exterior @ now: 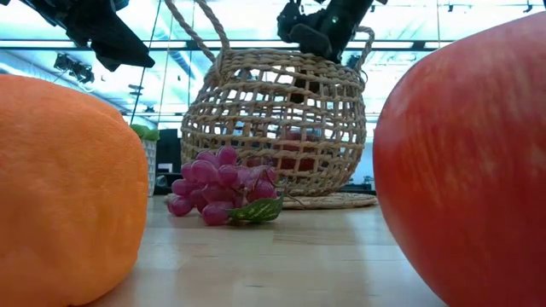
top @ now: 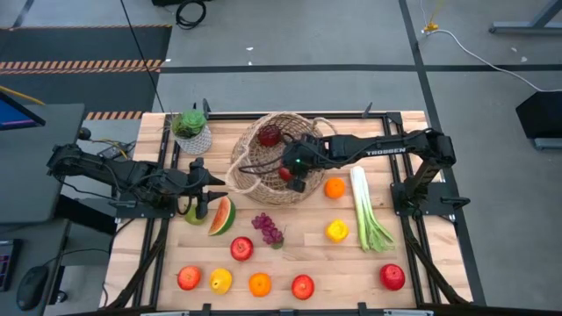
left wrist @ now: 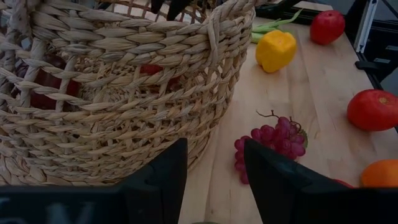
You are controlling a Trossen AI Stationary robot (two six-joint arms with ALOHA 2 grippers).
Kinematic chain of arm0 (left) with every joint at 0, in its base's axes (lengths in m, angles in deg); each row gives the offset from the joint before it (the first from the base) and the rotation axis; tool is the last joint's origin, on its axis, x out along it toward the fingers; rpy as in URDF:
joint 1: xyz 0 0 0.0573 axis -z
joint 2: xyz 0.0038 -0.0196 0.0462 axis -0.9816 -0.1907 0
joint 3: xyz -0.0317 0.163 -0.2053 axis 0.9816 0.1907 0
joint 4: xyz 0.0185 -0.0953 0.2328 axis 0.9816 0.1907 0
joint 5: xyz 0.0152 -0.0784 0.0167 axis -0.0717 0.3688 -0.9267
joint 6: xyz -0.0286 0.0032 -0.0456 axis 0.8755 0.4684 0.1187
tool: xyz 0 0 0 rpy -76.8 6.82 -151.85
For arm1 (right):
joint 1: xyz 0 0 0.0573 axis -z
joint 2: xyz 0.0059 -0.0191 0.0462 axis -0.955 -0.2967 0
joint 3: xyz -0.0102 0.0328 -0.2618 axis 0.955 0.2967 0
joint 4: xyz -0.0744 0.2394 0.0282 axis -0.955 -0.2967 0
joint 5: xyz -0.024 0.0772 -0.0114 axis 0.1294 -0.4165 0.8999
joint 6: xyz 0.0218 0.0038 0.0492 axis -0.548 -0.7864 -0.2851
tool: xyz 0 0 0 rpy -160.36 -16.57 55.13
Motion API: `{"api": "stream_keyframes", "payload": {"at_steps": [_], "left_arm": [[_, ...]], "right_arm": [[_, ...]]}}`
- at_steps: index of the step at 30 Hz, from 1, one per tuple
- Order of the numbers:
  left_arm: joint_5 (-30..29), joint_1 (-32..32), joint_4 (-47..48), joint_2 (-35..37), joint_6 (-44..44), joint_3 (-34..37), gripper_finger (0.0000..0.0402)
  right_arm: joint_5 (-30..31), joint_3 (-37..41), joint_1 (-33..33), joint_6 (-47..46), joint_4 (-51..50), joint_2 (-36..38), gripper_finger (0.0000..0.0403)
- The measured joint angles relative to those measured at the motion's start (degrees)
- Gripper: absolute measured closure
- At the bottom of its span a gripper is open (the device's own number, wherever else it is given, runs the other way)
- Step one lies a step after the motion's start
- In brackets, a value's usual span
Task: Build produce basket
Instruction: Put the grapes into the basket
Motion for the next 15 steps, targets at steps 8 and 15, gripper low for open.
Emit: {"api": "stream_keyframes", "payload": {"at_steps": [8, 15], "left_arm": [[0.0, 0.0, 0.5, 0.0, 0.0, 0.0, 0.0237], [-0.4, 0.0, 0.5, 0.0, 0.0, 0.0, 0.0237]], "right_arm": [[0.5, -6.8, -2.6, 4.3, -0.7, 0.2, 0.0231], [6.0, -15.6, -10.1, 9.6, -2.2, 0.3, 0.0218]]}}
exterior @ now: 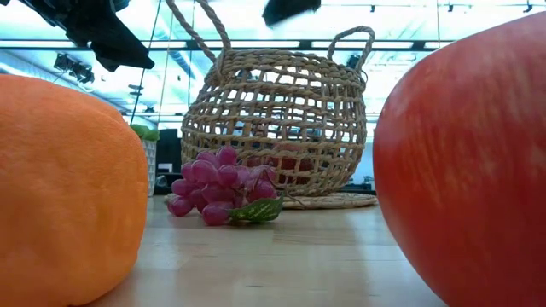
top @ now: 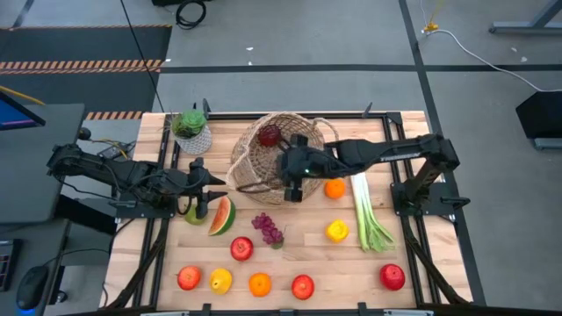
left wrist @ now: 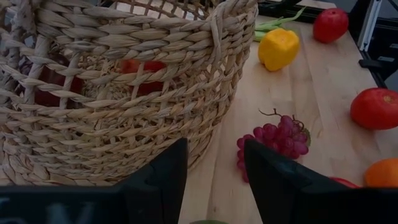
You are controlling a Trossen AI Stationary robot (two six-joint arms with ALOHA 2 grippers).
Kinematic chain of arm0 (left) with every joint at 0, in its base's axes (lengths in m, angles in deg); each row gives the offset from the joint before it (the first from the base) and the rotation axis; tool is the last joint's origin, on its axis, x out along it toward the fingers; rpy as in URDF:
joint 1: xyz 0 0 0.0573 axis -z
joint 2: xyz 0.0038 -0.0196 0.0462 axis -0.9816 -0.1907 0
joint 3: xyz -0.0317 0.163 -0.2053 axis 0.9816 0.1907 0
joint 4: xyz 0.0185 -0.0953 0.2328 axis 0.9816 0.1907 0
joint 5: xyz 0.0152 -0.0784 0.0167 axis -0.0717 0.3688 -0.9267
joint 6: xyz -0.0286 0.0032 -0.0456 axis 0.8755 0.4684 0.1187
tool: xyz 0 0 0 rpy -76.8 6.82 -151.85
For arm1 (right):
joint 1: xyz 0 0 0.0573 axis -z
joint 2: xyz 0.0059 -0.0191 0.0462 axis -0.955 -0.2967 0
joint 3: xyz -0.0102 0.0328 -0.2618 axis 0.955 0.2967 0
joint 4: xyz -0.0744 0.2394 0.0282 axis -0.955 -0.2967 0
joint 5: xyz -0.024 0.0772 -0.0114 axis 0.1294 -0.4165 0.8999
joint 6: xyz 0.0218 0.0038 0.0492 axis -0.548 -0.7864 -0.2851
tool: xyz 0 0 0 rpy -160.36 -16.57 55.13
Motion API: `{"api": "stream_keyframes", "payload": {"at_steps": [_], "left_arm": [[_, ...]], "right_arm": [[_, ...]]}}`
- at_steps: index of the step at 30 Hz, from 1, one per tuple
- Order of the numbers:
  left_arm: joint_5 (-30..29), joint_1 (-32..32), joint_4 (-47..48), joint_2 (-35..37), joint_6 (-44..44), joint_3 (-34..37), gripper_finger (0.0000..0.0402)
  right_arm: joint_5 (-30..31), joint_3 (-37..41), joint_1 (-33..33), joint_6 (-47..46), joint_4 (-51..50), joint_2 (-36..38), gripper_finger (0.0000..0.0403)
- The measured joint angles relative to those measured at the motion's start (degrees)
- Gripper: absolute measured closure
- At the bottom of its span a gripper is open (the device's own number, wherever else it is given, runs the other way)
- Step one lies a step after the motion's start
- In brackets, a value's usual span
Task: Build produce basket
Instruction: Put the grapes into the basket
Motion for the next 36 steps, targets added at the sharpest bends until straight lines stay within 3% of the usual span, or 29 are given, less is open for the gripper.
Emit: {"api": "stream_keyframes", "payload": {"at_steps": [7, 17, 29, 36], "left_arm": [[-1.3, 0.0, 0.0, 0.0, -0.4, 0.0, 0.0237], [-1.5, 0.0, -0.9, 0.0, 2.4, 0.0, 0.0237], [-1.3, 0.1, -3.0, 0.0, 3.3, 0.0, 0.0237], [-1.2, 1.1, -3.3, 0.0, 3.2, 0.0, 0.0237]], "right_arm": [[-3.9, -1.7, -7.9, -4.1, -0.6, -1.1, 0.0217], [-4.4, -1.6, -16.9, -8.7, -2.2, -10.6, 0.0218], [-4.9, -1.6, -19.2, -5.1, -5.1, -22.9, 0.0227], [-4.7, -1.6, -19.1, -0.2, -5.1, -26.0, 0.0238]]}}
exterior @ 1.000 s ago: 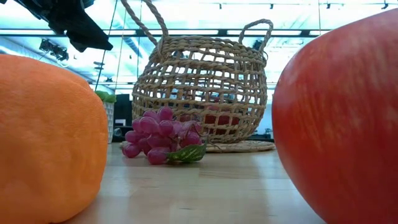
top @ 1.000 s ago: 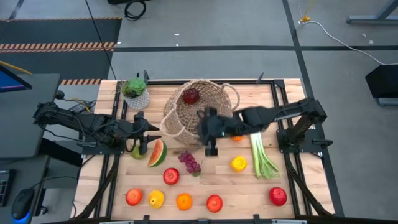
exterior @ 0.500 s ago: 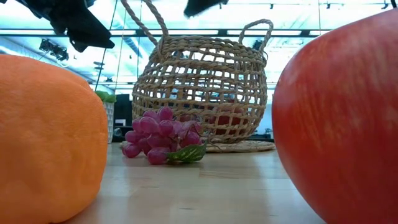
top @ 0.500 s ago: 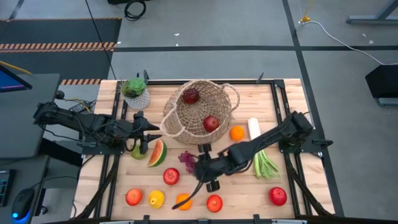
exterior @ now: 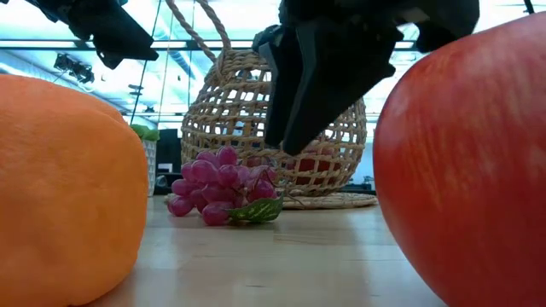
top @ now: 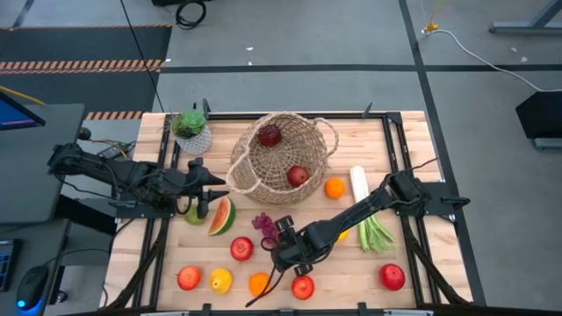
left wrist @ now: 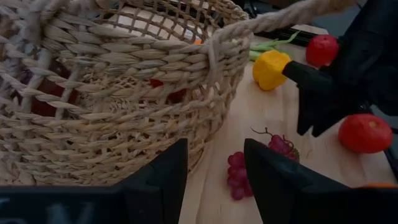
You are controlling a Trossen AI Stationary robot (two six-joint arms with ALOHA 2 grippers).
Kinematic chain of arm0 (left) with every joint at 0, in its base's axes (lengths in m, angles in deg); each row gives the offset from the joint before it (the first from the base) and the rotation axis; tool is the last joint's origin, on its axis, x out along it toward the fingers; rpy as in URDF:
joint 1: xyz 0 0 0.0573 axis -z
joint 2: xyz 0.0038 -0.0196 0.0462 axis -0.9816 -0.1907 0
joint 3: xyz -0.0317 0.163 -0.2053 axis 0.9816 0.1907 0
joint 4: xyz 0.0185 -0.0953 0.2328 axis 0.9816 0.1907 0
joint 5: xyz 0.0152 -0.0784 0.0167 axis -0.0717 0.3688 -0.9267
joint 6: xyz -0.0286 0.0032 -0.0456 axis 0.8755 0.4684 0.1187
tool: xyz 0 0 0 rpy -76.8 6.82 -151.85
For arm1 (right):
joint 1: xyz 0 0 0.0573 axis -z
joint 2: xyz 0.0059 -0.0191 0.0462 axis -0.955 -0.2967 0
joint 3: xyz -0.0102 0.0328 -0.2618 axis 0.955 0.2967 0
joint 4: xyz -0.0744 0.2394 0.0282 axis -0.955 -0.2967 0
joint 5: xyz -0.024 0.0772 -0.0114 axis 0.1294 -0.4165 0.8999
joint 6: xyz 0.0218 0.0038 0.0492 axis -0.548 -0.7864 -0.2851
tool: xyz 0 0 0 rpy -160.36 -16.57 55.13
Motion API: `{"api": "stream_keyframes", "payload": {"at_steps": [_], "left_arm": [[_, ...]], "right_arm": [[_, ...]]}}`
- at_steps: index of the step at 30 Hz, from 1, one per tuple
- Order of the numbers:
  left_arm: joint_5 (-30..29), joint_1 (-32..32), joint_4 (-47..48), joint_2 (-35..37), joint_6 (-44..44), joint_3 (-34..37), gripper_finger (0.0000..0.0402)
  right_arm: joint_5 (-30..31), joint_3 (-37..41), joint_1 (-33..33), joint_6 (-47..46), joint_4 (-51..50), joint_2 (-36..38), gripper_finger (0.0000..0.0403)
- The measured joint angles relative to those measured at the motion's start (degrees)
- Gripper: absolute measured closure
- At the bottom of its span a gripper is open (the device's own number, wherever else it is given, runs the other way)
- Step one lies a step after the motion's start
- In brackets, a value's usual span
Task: Build produce basket
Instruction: Put the grapes into the basket
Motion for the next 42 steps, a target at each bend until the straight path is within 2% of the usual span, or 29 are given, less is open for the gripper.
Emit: {"api": "stream_keyframes", "payload": {"at_steps": [11, 21, 32, 42], "left_arm": [[0.0, 0.6, -0.5, 0.0, 0.0, 0.0, 0.0237], [0.0, 0.6, -0.5, 0.0, 0.0, 0.0, 0.0237], [0.0, 0.6, -0.4, 0.0, 0.0, 0.0, 0.0237], [0.0, 0.6, -0.4, 0.0, 0.0, 0.0, 0.0237]], "right_arm": [[0.4, 0.0, 0.4, 9.3, 2.3, -0.9, 0.0299], [-0.1, 1.4, 2.8, 10.2, 4.5, -0.9, 0.0350], [-4.2, 1.9, 3.8, 11.5, 4.0, -0.9, 0.0364], [-4.4, 1.9, 3.7, 11.2, 2.9, -0.9, 0.0361]]}}
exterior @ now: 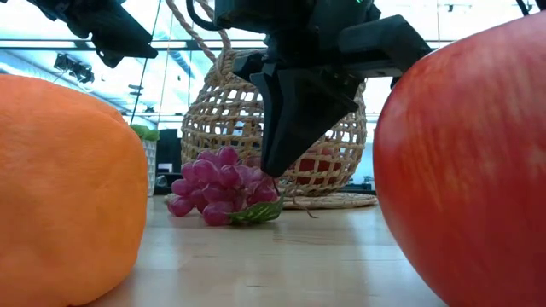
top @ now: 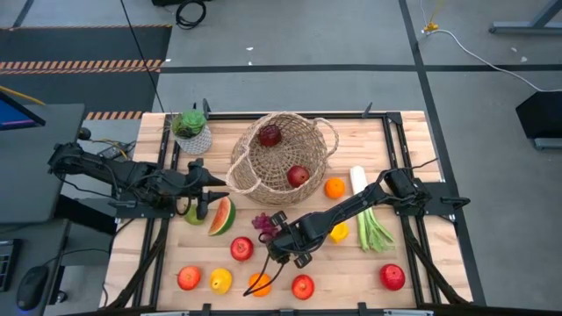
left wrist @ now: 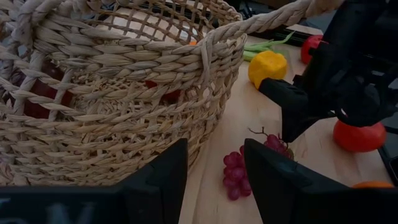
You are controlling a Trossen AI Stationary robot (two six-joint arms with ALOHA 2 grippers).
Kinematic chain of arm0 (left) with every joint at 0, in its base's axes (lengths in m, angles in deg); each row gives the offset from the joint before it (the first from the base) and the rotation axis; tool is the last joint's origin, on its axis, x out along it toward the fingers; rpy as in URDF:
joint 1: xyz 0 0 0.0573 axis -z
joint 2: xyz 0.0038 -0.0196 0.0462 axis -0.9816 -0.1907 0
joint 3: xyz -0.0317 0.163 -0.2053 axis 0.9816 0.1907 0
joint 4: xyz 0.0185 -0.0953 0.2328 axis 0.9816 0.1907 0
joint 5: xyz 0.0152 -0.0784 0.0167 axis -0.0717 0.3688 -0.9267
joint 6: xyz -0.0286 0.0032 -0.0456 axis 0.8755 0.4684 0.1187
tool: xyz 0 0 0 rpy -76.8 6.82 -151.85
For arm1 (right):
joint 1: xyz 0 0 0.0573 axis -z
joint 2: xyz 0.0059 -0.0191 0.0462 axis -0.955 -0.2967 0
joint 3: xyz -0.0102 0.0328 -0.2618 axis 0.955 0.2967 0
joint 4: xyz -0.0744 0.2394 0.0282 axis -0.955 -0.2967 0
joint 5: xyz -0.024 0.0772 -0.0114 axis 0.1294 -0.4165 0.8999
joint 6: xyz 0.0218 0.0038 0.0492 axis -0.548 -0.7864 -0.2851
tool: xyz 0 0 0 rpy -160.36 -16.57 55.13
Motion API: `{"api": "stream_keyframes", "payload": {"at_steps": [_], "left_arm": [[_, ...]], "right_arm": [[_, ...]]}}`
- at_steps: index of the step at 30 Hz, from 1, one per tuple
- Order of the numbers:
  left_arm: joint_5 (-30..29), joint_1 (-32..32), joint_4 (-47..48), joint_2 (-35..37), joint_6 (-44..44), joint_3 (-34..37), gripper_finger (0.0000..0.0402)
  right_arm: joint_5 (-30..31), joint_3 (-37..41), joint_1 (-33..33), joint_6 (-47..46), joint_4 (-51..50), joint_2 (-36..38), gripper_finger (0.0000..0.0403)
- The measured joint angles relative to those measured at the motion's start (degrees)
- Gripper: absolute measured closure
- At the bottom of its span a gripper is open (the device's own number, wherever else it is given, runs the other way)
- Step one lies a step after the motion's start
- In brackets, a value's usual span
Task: Build produce basket
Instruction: Put the grapes into the basket
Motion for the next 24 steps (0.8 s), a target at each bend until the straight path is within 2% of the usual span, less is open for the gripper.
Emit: {"api": "stream_keyframes", "payload": {"at_steps": [6, 17, 24], "left_arm": [[0.0, 0.0, 0.0, 0.0, 0.3, 0.0, 0.0237], [0.0, 0.0, 0.0, 0.0, 1.3, 0.0, 0.0237], [0.0, 0.0, 0.0, 0.0, 1.3, 0.0, 0.0237]], "right_arm": [[0.0, 0.0, 0.0, -0.2, 0.5, 0.0, 0.0344], [-0.2, 0.0, 0.0, -3.3, 1.3, 0.0, 0.0262], [-1.7, 0.2, 0.0, -3.4, 1.7, -0.7, 0.0259]]}}
